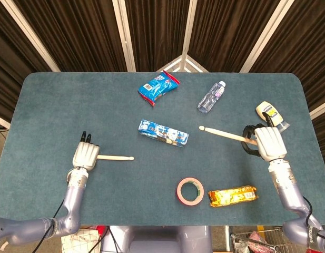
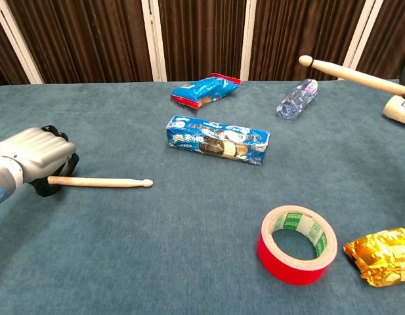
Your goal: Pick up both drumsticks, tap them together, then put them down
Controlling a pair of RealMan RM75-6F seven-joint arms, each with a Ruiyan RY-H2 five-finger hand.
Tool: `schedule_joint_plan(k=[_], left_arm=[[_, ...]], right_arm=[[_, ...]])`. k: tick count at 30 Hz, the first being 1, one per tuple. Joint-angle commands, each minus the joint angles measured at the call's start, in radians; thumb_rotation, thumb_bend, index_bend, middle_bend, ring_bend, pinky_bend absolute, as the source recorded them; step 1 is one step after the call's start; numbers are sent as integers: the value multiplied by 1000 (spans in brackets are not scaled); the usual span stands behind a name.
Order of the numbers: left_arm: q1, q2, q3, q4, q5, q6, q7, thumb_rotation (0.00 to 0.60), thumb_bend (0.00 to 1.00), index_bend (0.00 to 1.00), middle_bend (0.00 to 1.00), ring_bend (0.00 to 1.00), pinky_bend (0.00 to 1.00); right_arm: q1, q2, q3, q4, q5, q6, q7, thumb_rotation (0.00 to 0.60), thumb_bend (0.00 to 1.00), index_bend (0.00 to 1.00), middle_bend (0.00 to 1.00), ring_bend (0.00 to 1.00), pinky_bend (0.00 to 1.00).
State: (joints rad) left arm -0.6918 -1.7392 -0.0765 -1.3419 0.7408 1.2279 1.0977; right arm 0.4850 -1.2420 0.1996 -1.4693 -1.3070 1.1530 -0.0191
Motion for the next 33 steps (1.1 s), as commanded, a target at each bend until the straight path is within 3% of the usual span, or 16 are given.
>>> schedule_joint_plan(k=[1, 33], left_arm=[[1, -1, -1, 0, 4, 2, -1, 600, 446, 533, 492, 106, 0], [14, -10, -8, -4, 29, 29, 35, 600, 446, 542, 487, 106, 0]], right_arm=[[0, 2, 0, -2, 1, -2, -1, 600, 430, 668, 575, 460, 36], [-5, 2, -1, -5, 11, 0, -20, 600, 430, 672, 575, 460, 36]])
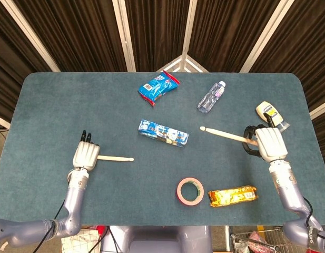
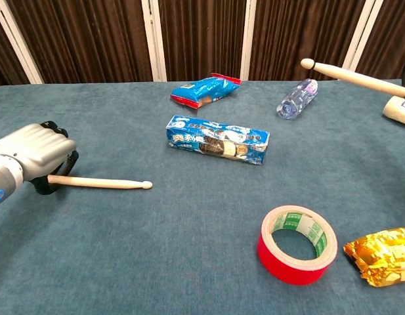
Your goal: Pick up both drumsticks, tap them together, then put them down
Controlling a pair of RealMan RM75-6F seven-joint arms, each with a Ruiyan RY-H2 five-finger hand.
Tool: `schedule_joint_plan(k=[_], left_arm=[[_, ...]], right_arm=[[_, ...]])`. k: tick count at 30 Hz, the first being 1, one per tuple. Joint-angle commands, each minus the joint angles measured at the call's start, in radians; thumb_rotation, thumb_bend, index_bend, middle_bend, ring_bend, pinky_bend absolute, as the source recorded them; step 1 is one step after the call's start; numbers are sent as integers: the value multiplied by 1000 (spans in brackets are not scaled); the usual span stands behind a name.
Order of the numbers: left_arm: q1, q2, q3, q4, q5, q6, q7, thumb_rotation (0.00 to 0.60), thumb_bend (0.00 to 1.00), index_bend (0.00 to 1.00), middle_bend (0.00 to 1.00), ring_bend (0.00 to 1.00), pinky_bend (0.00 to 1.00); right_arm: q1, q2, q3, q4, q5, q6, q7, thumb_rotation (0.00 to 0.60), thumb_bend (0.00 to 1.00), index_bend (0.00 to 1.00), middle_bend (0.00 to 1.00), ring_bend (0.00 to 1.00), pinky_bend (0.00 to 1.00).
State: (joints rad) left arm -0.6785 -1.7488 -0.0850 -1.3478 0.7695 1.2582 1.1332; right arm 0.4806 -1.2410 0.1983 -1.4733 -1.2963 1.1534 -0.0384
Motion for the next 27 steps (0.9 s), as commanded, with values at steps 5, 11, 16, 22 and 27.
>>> schedule_joint_plan(k=[5, 11, 16, 22, 27], left_arm=[[2, -7, 1, 10, -1, -6, 9, 600, 446, 547, 488, 106, 0], [1, -14, 0, 13, 14, 7, 18, 600, 446, 575, 513, 106, 0], [4, -14, -3, 11, 18, 18, 27, 600, 452, 595, 532, 120, 0], [7, -15, -4, 14, 16, 23, 40, 600, 453, 607, 540, 123, 0], [9, -17, -4, 21, 20, 23, 41, 600, 455, 608, 542, 123, 0]], right_arm=[[0, 1, 1, -4, 4, -1, -5, 600, 430, 672, 575, 460, 36], [2, 1, 2, -3, 7, -4, -9, 600, 430, 672, 575, 460, 36], [1, 2, 3, -5, 7, -3, -10, 600, 431, 672, 575, 460, 36], [0, 4, 2, -7, 6, -1, -12, 600, 431, 672, 575, 459, 36], [1, 5, 2, -8, 7, -2, -13, 600, 430, 672, 575, 460, 36]])
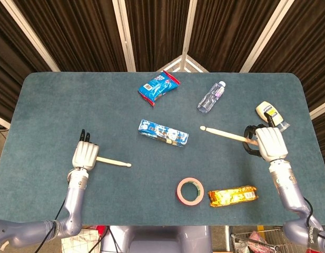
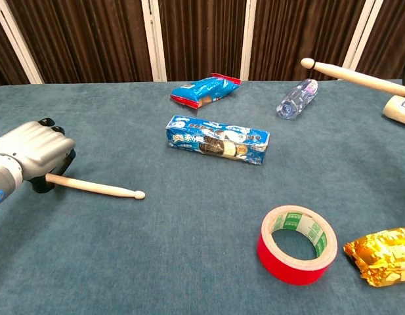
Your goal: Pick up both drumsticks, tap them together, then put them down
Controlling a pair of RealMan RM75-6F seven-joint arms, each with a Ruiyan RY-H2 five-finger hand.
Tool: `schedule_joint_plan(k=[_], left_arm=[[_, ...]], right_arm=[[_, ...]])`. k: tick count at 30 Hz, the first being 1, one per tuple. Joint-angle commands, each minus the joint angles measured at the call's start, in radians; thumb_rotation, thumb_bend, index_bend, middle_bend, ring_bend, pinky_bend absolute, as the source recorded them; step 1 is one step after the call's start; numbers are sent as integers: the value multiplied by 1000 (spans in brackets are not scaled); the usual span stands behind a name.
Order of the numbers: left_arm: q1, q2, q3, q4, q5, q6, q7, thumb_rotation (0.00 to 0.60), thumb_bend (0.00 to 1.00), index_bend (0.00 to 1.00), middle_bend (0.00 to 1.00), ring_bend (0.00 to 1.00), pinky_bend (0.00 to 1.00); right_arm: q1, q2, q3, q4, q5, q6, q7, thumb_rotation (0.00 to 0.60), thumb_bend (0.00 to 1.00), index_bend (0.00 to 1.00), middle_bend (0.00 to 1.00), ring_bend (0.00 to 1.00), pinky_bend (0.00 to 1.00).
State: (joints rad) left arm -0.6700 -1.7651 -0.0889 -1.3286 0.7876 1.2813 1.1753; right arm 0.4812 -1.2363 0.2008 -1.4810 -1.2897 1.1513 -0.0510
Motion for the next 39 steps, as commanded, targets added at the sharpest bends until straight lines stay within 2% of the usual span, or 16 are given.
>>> schedule_joint_plan(k=[1, 10, 26, 39], left_arm=[[1, 0, 0, 3, 4, 0, -2, 600, 455, 608, 542, 123, 0], [10, 5, -3, 5, 54, 14, -51, 600, 456, 613, 546, 126, 0], [46, 10, -4, 43, 194, 39, -229, 600, 473, 620, 558, 136, 0], [95, 18, -55, 40, 256, 70, -431, 600, 473, 641, 573, 146, 0]], right_arm=[[0, 0, 1, 0, 1, 0, -1, 600, 430, 672, 575, 459, 36], [2, 3, 2, -4, 2, -1, -4, 600, 430, 672, 575, 460, 36], [0, 2, 1, -4, 4, 2, -11, 600, 430, 672, 575, 459, 36], [-3, 18, 6, -11, 4, 8, -11, 600, 431, 672, 575, 460, 35]])
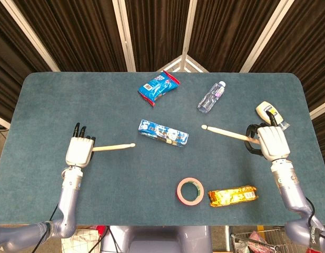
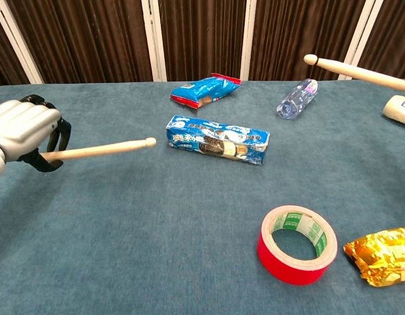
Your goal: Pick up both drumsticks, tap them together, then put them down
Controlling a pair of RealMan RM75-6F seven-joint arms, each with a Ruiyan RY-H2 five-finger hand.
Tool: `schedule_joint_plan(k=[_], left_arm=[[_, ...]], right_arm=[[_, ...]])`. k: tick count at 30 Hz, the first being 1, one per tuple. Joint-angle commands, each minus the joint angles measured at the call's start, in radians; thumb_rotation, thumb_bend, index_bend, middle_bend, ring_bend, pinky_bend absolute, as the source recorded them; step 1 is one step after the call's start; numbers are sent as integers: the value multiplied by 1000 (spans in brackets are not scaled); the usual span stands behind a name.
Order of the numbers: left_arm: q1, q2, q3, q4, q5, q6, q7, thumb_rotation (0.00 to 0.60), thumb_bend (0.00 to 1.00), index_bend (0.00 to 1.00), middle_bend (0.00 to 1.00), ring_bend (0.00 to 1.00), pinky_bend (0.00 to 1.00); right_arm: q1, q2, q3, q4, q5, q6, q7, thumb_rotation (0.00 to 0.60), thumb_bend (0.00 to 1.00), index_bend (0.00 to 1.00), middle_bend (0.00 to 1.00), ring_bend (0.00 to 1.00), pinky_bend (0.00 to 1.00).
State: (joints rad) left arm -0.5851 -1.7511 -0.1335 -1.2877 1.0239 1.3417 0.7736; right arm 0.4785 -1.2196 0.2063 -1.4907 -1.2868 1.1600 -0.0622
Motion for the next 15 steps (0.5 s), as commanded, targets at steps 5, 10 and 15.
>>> schedule_joint_plan(k=[5, 10, 15], left_arm=[[20, 0, -3, 39, 102, 29, -124, 600, 473, 651, 583, 146, 0], [27, -23, 3, 100, 167, 53, -195, 600, 473, 667, 599, 157, 4], [35, -42, -1, 143, 203, 64, -249, 600, 473, 678, 611, 161, 10]], right_arm=[[-1, 7, 2, -6, 2, 1, -1, 600, 430, 672, 575, 459, 36], [-3, 9, 2, -5, 4, 1, 1, 600, 431, 672, 575, 460, 36], [-3, 10, 2, 1, 4, 0, 7, 600, 431, 672, 575, 460, 36]])
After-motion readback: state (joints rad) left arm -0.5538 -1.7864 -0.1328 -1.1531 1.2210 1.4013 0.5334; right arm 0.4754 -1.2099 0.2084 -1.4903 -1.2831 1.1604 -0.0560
